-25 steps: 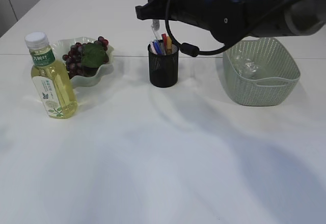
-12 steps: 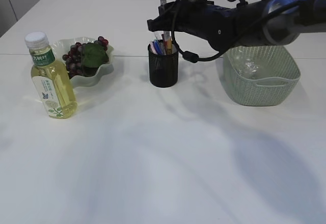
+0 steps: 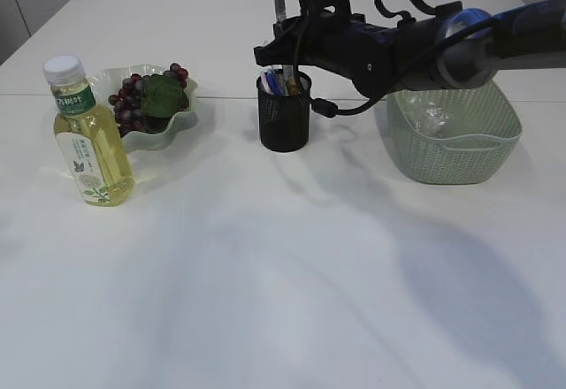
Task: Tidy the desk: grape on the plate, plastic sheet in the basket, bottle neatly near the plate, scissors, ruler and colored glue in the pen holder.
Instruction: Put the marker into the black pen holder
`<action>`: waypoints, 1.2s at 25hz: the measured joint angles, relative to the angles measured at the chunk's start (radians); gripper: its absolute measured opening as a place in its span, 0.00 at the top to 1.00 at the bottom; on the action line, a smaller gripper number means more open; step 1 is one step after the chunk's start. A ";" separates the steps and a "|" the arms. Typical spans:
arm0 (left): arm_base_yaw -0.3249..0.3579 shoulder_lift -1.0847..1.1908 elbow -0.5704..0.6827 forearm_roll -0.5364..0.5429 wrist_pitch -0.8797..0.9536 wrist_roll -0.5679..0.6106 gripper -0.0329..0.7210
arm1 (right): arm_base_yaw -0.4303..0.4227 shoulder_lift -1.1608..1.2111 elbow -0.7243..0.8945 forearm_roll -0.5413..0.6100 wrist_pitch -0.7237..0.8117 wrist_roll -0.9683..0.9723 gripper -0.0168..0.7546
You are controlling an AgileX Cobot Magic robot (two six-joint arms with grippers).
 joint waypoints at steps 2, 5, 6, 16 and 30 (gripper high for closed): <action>0.000 0.000 0.000 0.002 -0.001 0.000 0.62 | -0.002 0.000 -0.002 0.000 0.000 -0.005 0.83; 0.000 0.000 0.000 0.007 -0.003 0.000 0.62 | -0.002 0.000 -0.004 0.000 0.000 -0.009 0.83; 0.000 0.000 0.000 0.008 -0.008 0.000 0.62 | -0.002 0.000 -0.005 0.000 0.002 -0.009 0.83; 0.000 0.000 0.000 0.009 -0.045 0.000 0.63 | -0.002 0.000 -0.006 0.050 0.051 -0.012 0.57; 0.000 0.000 0.000 0.011 -0.046 0.004 0.49 | -0.003 -0.075 -0.154 0.091 0.573 -0.012 0.50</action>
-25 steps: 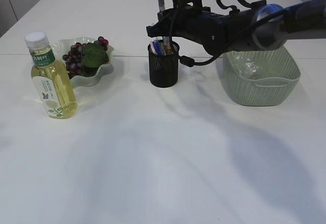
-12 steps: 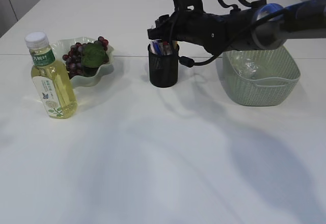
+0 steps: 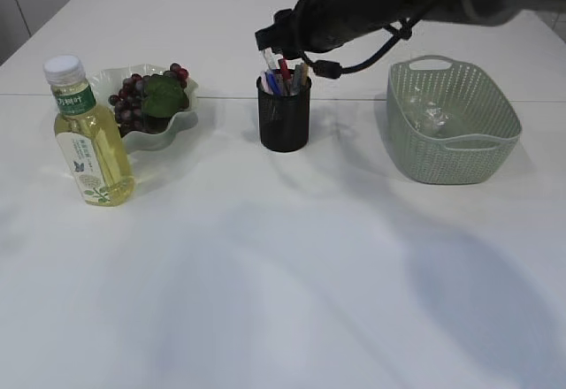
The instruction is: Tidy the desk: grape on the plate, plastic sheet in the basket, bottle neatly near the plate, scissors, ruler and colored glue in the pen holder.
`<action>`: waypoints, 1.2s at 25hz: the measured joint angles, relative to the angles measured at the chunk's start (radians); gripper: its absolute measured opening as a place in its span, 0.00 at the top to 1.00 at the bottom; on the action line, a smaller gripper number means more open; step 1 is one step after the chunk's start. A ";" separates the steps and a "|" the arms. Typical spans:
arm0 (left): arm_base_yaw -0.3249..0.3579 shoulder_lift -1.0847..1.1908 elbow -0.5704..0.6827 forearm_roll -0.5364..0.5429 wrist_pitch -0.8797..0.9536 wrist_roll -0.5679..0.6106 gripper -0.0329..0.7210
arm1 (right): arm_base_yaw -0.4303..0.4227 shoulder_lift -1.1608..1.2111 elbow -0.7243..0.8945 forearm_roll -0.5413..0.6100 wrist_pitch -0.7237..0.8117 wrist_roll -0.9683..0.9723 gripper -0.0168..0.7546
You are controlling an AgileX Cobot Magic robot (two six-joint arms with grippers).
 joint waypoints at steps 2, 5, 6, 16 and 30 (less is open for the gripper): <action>0.000 0.000 0.000 0.000 0.000 0.000 0.42 | 0.000 -0.035 -0.035 0.021 0.159 0.000 0.49; 0.000 0.000 0.000 -0.002 0.026 0.002 0.39 | 0.000 -0.086 -0.093 0.036 0.430 0.000 0.49; 0.000 0.000 0.000 -0.006 0.035 0.002 0.39 | 0.000 -0.100 -0.117 0.038 0.528 0.000 0.49; 0.000 0.000 0.000 -0.252 -0.039 0.020 0.38 | 0.000 -0.164 -0.278 0.037 0.920 0.042 0.49; 0.000 -0.056 -0.042 -0.609 -0.049 0.442 0.46 | 0.038 -0.659 0.047 -0.063 0.929 0.078 0.49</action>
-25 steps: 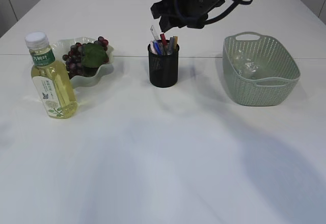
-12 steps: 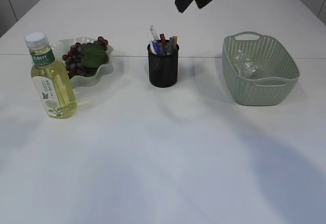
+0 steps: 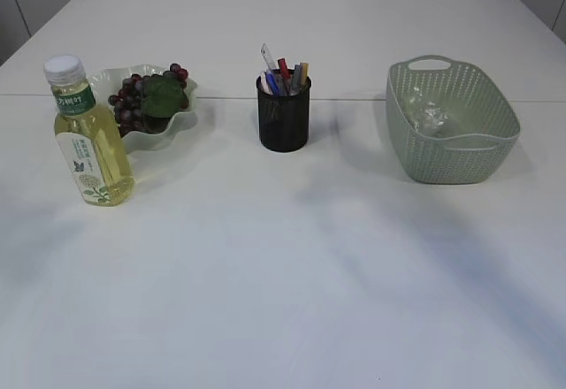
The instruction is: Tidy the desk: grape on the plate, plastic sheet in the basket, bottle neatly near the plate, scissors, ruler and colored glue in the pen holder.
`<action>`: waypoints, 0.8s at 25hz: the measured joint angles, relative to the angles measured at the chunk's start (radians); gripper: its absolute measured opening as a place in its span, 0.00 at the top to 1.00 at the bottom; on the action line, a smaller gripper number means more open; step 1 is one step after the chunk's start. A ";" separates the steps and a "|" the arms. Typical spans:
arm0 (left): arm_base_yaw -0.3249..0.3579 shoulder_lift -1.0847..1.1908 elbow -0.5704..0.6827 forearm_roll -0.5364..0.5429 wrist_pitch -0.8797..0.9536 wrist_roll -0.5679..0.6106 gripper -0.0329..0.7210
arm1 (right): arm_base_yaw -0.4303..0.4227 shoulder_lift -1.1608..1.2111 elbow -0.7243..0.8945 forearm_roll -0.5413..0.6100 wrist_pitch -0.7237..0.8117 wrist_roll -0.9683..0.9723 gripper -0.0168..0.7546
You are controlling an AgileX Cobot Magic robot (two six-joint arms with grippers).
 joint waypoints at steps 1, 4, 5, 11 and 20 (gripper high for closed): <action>0.000 -0.014 0.000 0.032 0.000 0.002 0.46 | 0.009 -0.066 0.060 0.000 -0.007 0.001 0.49; 0.000 -0.096 0.029 0.085 0.000 0.014 0.46 | 0.030 -0.273 0.263 0.000 -0.100 0.004 0.49; 0.000 -0.127 0.046 0.092 0.002 0.025 0.46 | 0.032 -0.352 0.328 0.000 -0.131 0.004 0.49; 0.000 -0.427 0.232 0.095 0.003 0.057 0.46 | 0.036 -0.824 0.750 0.000 -0.233 0.017 0.49; 0.000 -0.793 0.472 0.121 0.079 0.012 0.46 | 0.036 -1.395 1.006 -0.052 -0.121 0.149 0.49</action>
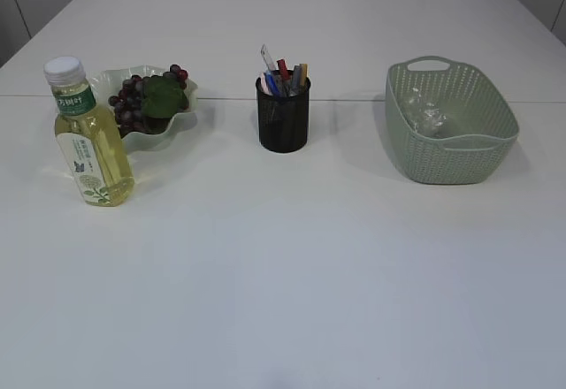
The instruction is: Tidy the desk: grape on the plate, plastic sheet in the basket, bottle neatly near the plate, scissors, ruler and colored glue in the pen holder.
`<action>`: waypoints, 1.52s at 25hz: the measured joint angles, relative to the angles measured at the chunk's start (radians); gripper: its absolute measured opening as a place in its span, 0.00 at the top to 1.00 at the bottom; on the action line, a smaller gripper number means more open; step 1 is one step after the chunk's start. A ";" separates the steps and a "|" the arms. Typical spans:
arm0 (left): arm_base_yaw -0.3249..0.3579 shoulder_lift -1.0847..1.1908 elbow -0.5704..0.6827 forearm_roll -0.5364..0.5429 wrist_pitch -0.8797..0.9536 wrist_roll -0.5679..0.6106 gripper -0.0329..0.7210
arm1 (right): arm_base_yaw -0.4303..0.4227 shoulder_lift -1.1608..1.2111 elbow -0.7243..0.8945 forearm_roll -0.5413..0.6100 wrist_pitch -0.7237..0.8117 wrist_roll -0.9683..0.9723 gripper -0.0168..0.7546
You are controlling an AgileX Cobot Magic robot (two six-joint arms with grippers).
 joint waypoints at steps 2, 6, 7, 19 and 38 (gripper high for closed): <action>0.000 -0.036 0.017 0.022 0.038 -0.004 0.46 | 0.000 -0.029 0.018 -0.021 0.035 0.008 0.49; 0.000 -0.091 0.038 0.058 0.129 -0.007 0.46 | 0.000 -0.031 0.057 -0.046 0.050 0.004 0.49; 0.000 -0.105 0.047 0.061 0.148 -0.007 0.46 | 0.000 -0.031 0.070 -0.050 0.050 0.002 0.49; 0.000 -0.163 0.185 0.142 0.136 -0.015 0.47 | 0.000 -0.100 0.222 -0.075 -0.033 -0.036 0.50; -0.005 -0.163 0.193 0.199 0.097 -0.199 0.48 | 0.000 -0.100 0.252 -0.075 0.015 -0.055 0.50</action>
